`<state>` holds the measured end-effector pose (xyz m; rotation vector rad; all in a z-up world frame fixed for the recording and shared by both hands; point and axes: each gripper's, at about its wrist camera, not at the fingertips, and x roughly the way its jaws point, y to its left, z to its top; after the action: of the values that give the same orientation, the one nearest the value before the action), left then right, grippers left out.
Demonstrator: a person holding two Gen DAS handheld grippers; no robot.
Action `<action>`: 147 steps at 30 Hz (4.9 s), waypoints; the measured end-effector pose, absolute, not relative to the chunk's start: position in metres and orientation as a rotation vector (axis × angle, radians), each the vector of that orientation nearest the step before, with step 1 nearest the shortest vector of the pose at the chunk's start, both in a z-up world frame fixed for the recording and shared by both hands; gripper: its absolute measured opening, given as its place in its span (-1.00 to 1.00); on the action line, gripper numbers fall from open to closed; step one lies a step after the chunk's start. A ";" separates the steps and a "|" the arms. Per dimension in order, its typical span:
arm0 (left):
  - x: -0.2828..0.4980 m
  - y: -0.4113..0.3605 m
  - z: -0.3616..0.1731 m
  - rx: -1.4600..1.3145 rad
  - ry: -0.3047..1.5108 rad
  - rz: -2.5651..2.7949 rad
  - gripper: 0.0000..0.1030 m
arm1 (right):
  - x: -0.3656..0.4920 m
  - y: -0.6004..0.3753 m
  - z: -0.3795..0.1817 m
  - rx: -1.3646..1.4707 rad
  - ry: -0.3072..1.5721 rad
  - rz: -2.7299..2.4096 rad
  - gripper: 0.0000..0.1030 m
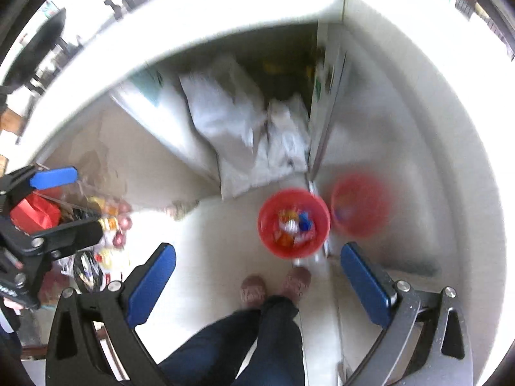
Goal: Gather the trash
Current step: 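Raise both tools from the bin back toward the counter items, then grasp the brown sauce packet with the left gripper, then grasp the white wipe with the right gripper while the left gripper holds the packet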
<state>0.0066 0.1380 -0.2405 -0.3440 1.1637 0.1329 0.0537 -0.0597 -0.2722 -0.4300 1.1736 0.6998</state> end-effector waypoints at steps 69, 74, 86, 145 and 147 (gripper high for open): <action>0.433 -0.043 -0.198 0.136 1.266 -0.380 0.99 | 0.315 -0.249 -0.149 -0.093 1.111 0.255 0.99; 0.447 -0.057 -0.222 0.169 1.308 -0.399 0.94 | 0.328 -0.265 -0.156 -0.098 1.142 0.244 0.99; 0.449 -0.086 -0.230 0.285 1.292 -0.417 0.20 | 0.343 -0.272 -0.161 -0.057 1.165 0.267 0.99; 0.349 0.057 -0.172 -0.049 1.271 -0.083 -0.83 | 0.379 -0.090 -0.205 -0.410 1.140 0.577 -0.73; 0.336 0.060 -0.168 -0.057 1.258 -0.082 -0.83 | 0.368 -0.091 -0.205 -0.370 1.171 0.558 -0.73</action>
<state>0.3364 0.0604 -0.1678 -0.0569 1.2576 -0.0818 0.3684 -0.0913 -0.2050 -0.3698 1.1711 0.5581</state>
